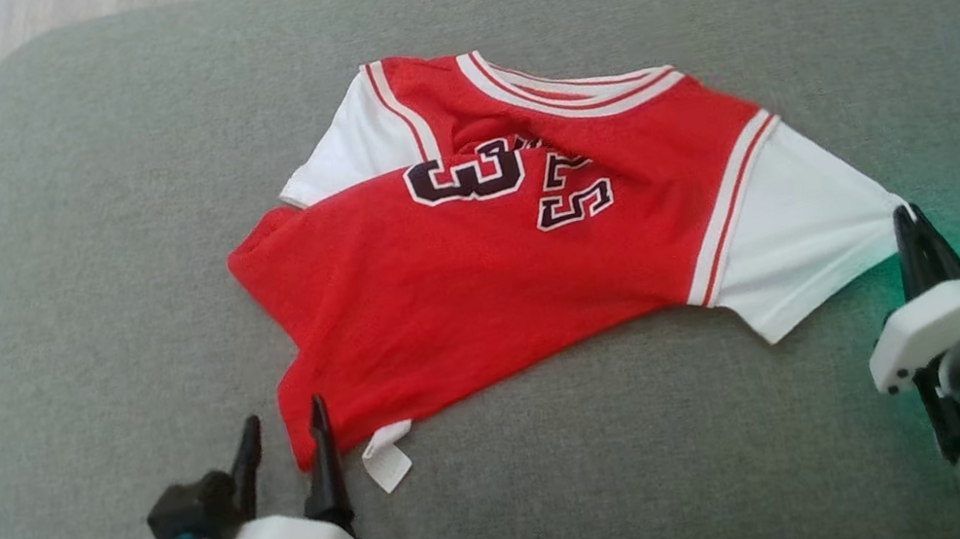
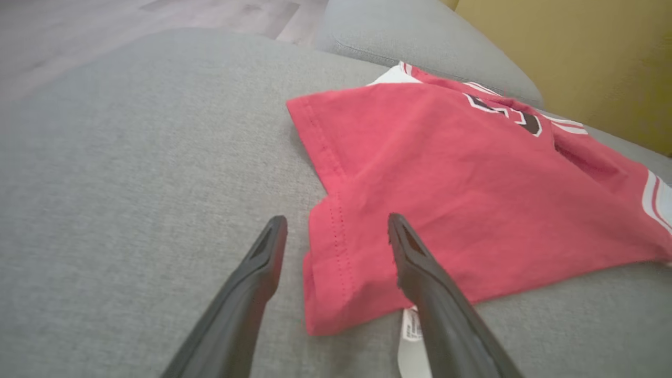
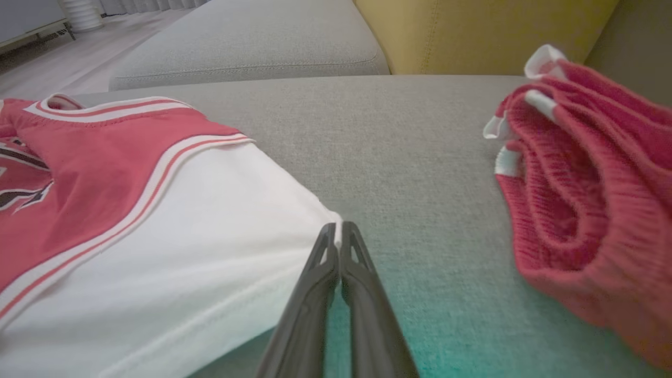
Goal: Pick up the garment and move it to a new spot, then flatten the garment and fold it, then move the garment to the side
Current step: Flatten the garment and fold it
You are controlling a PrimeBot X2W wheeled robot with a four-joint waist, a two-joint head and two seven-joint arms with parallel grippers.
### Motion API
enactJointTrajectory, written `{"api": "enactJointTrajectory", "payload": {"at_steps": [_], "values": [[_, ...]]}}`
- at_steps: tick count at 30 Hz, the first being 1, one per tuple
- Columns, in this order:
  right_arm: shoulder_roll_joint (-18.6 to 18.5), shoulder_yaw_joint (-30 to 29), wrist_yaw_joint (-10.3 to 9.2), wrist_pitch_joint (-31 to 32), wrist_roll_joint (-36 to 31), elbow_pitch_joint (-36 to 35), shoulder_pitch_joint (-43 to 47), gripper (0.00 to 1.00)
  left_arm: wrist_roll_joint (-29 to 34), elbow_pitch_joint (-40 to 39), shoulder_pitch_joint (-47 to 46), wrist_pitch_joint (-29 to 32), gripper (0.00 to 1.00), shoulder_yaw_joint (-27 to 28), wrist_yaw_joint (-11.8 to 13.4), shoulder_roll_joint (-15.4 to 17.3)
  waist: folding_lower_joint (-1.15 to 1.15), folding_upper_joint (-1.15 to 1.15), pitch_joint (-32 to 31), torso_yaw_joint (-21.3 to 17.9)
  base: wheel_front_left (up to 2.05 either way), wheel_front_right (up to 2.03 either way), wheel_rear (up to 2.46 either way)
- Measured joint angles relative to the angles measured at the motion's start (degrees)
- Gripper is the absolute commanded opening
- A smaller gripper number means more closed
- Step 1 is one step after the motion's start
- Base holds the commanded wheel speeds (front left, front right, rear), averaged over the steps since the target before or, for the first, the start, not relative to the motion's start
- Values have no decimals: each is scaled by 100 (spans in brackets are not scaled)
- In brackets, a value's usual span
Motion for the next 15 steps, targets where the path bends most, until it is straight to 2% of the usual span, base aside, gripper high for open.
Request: {"api": "enactJointTrajectory", "payload": {"at_steps": [6, 14, 15], "values": [[10, 48, 0, 0, 136, -124, 157, 0, -732, 559, 34, 0, 100, -256, -131, 0, 0, 0, -19, -159, 0, 0, 0], [11, 310, 0, 0, 363, -279, 148, 0, -879, 900, -4, -11, 100, -316, -141, 5, 0, 0, -5, -336, 0, 0, 0], [11, 333, 0, -1, 382, -294, 147, 0, -889, 924, -34, -11, 82, -315, -185, 7, 0, 0, -1, -345, 0, 0, 0]]}}
